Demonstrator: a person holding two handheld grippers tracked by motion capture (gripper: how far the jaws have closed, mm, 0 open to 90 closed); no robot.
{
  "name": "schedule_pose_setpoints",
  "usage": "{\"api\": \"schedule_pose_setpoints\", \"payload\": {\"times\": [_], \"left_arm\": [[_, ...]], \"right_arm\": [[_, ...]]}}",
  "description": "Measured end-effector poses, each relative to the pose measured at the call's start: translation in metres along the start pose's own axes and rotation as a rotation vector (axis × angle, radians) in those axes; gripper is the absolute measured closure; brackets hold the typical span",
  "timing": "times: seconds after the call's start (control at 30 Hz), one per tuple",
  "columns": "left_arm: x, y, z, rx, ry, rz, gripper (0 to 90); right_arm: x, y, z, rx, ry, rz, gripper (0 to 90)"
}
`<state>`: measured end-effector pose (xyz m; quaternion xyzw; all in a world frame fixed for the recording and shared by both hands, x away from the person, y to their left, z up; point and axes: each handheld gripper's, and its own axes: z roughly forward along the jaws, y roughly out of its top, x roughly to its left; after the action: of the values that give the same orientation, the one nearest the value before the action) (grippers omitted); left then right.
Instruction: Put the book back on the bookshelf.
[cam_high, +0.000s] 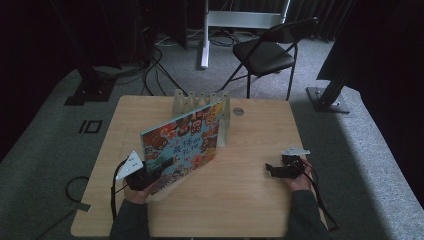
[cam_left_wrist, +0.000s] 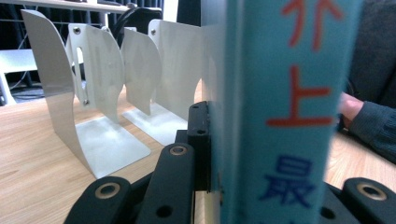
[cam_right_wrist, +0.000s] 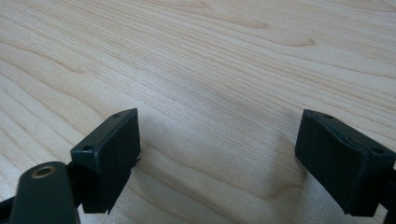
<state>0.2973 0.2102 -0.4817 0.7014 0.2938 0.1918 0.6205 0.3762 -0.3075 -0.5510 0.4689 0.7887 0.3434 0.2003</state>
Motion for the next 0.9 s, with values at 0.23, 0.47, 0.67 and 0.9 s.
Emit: {"api": "schedule_pose_setpoints", "payload": {"times": [0.23,0.47,0.67,0.9], "left_arm": [[-0.001,0.001,-0.002,0.000,0.025,-0.001,81.0],[0.000,0.000,-0.006,-0.005,0.034,-0.008,80.9],[0.001,0.001,-0.009,-0.007,0.055,-0.008,80.9],[0.002,0.002,-0.013,-0.006,0.068,-0.007,80.9]], "right_arm": [[0.000,0.000,0.000,0.000,0.000,0.000,13.9],[0.000,0.000,0.000,0.000,0.000,0.000,13.9],[0.000,0.000,0.000,0.000,0.000,0.000,13.9],[0.000,0.000,0.000,0.000,0.000,0.000,13.9]]}}
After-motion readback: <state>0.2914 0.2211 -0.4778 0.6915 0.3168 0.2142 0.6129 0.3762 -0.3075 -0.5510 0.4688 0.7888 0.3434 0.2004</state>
